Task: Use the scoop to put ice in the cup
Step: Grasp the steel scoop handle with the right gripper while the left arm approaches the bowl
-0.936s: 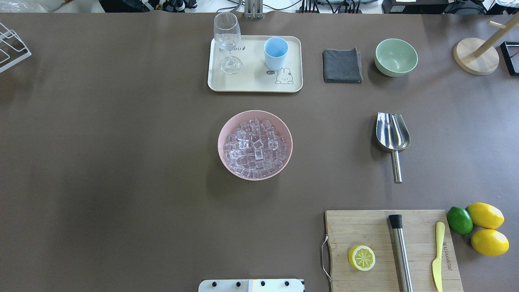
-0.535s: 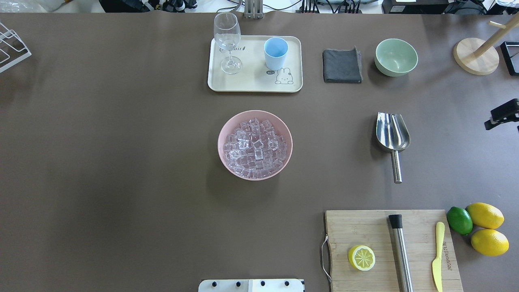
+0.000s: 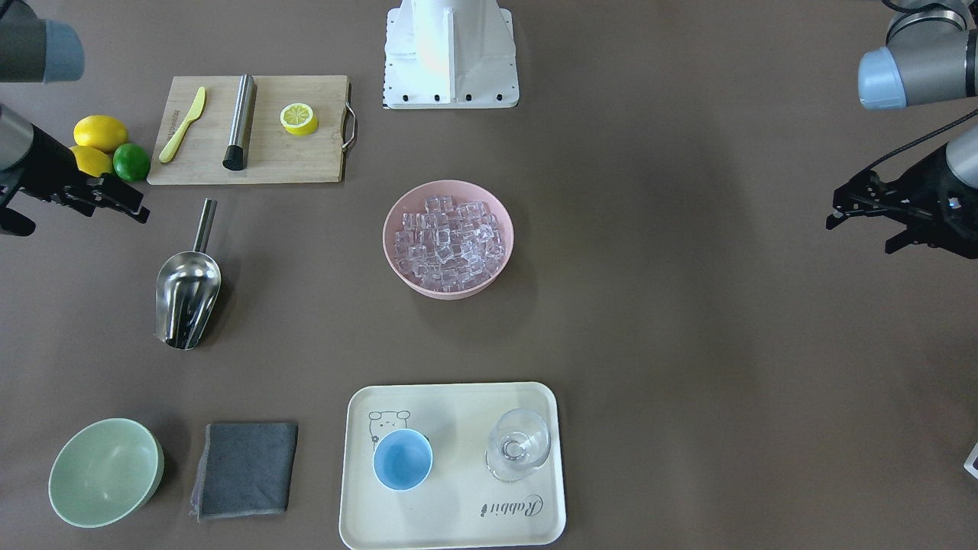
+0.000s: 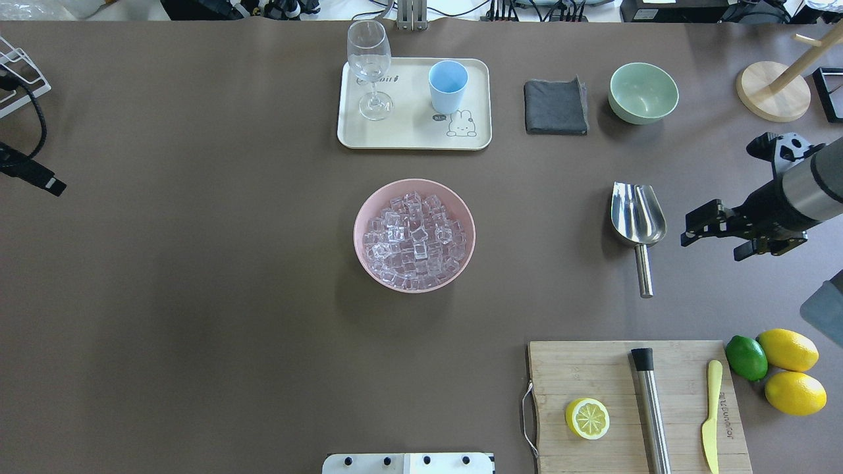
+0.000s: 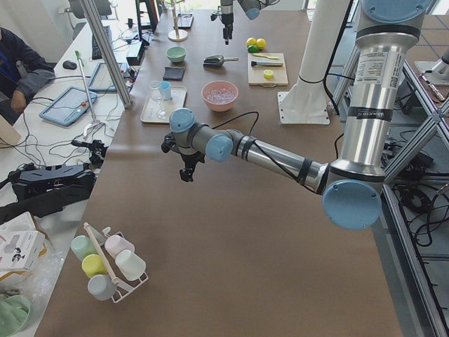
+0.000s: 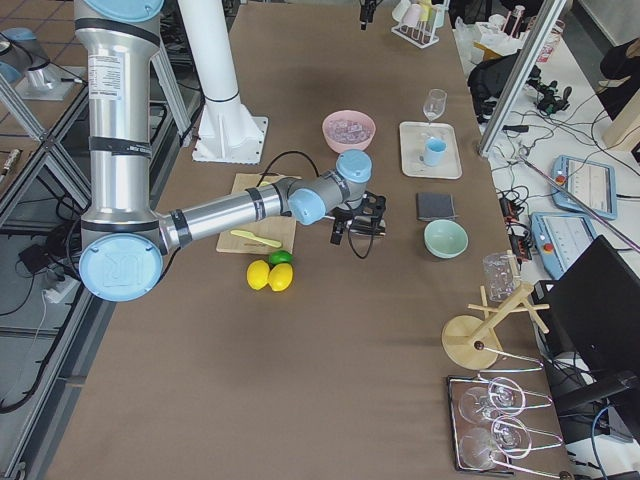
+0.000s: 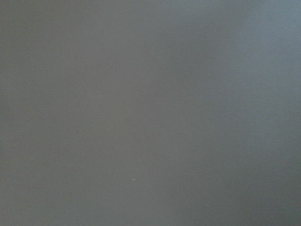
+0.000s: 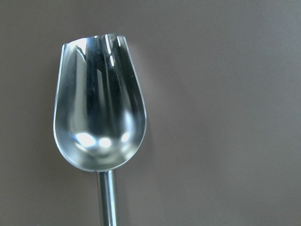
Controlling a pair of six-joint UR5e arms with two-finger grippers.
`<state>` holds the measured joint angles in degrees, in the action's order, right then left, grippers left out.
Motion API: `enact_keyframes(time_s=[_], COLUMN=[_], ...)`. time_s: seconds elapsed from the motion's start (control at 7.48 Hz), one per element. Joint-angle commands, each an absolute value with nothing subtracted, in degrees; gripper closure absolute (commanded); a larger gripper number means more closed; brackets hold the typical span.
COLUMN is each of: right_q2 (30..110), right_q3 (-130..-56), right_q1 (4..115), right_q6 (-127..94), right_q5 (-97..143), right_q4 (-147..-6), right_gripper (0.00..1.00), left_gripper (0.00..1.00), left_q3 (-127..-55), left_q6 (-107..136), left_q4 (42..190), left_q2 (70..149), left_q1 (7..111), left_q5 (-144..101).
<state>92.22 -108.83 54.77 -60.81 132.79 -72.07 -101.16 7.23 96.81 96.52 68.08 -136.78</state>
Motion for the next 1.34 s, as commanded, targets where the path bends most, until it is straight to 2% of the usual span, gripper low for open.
enact_keyframes(time_s=[0.0,0.27,0.53,0.8,1.07,1.2], right_q2=[91.3,88.6,86.1,86.0,85.2,85.2], right_q3=[-110.2,-107.9,-105.0,-103.5,-102.2,-102.1], right_q1=[45.9,43.1,42.0,41.8,41.5,41.3], right_q6=[-64.4,-64.3,-64.3,-63.8,-63.8,-64.2], right_q5=[126.1,123.9,122.9,122.3,122.3,122.5], right_q4=[-71.2,-72.2,-72.1,-72.1,-72.1,-72.2], right_gripper=[0.0,0.0,0.0,0.01,0.14,0.31], left_gripper=[0.03,0.03,0.03,0.03,0.03,0.03], left_q3=[-105.5,-106.5,-104.0,-103.5,-102.8,-100.7], left_q6=[7.2,7.1,7.3,7.5,7.5,7.4], left_q4=[99.4,103.4,117.2,130.6,139.0,141.8], left_q2=[97.0,96.9,96.2,96.7,97.3,99.6], left_q1=[62.9,60.4,54.0,45.6,38.0,36.5], left_q5=[-137.4,-136.9,-134.6,-121.4,-115.0,-115.0])
